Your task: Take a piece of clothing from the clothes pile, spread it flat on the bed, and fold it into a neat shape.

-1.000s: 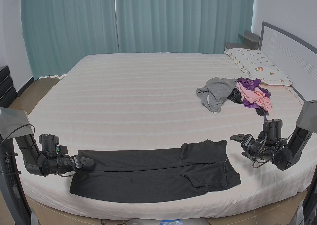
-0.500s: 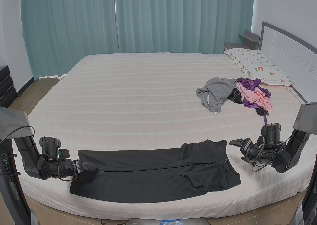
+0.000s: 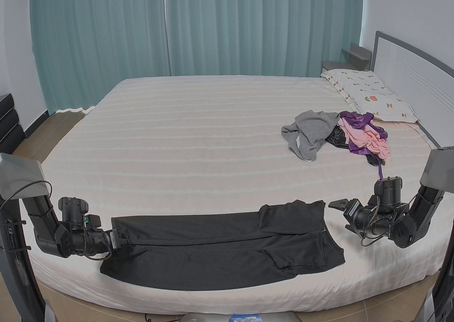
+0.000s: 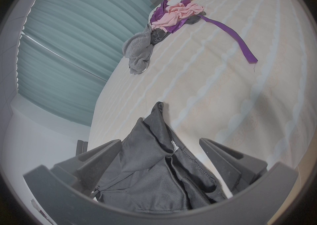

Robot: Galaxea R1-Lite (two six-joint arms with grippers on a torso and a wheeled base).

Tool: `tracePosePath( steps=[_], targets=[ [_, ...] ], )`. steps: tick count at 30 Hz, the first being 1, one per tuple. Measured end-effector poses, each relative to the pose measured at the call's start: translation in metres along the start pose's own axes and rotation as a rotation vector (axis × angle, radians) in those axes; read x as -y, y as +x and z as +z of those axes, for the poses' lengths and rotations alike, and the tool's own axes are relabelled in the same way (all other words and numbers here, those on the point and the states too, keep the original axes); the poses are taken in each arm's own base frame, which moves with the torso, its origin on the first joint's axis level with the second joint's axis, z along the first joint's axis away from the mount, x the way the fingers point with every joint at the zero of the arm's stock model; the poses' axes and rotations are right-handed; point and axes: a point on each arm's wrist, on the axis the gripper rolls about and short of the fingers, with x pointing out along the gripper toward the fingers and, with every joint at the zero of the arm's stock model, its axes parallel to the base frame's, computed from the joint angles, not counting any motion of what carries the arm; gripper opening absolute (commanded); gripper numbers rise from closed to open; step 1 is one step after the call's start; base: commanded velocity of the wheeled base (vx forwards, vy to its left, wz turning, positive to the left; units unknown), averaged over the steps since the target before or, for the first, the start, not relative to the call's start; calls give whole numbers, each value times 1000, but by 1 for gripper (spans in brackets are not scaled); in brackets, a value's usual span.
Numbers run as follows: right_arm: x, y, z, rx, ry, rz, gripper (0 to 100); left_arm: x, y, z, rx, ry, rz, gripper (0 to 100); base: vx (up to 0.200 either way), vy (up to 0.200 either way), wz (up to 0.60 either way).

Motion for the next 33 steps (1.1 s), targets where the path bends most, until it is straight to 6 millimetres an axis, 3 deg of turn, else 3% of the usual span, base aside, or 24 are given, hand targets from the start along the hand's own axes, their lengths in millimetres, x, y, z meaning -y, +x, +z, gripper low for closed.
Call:
tracePosePath(
  steps=[13,22,33],
  targets=[
    [2,-1,2,8,7,-8,100,2,-1,5,19,2,-4,0,0,0,0],
    [2,-1,3,12,6,-10,100,2,0,10,39,-40,-9,0,-200,0,0],
    [1,-1,1,10,2,-9,100,4,4,23,90,-77,-26,0,0,0,0]
  ],
)
